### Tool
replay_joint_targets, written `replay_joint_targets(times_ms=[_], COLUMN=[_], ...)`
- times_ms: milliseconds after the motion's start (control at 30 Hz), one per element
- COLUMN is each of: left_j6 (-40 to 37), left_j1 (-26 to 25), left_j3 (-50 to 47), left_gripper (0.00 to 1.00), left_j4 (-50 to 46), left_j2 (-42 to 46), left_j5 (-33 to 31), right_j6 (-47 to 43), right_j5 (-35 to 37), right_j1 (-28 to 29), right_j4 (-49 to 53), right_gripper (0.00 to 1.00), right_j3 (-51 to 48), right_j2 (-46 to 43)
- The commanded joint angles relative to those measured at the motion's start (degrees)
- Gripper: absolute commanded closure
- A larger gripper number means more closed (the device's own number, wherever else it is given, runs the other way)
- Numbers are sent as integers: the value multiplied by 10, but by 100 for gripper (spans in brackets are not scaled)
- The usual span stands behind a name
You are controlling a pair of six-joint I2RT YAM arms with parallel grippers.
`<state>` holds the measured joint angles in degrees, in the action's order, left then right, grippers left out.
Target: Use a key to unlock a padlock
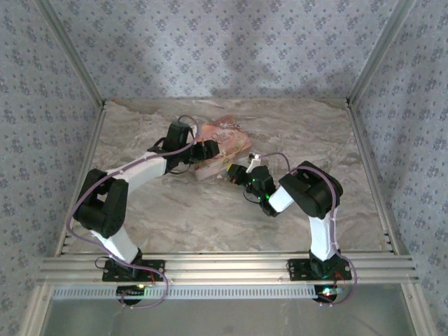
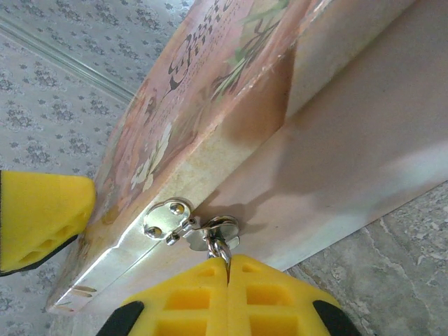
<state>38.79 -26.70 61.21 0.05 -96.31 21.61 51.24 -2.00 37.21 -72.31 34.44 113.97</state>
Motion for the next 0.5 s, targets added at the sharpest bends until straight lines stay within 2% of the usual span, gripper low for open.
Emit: replay_joint_targets(times_ms=[0, 467], left_j6=[16, 27], left_j1=[-7, -8], left_j3=[-26, -29], left_gripper=[31, 31], left_j4=[-20, -10], left_j2=[10, -4], left_j5=[0, 7], right_j6=[3, -5], right_j5=[22, 29], right_j1=[1, 3], right_j4=[-3, 26], right_gripper=[100, 100], right_j3=[13, 30], right_j2=[-8, -11])
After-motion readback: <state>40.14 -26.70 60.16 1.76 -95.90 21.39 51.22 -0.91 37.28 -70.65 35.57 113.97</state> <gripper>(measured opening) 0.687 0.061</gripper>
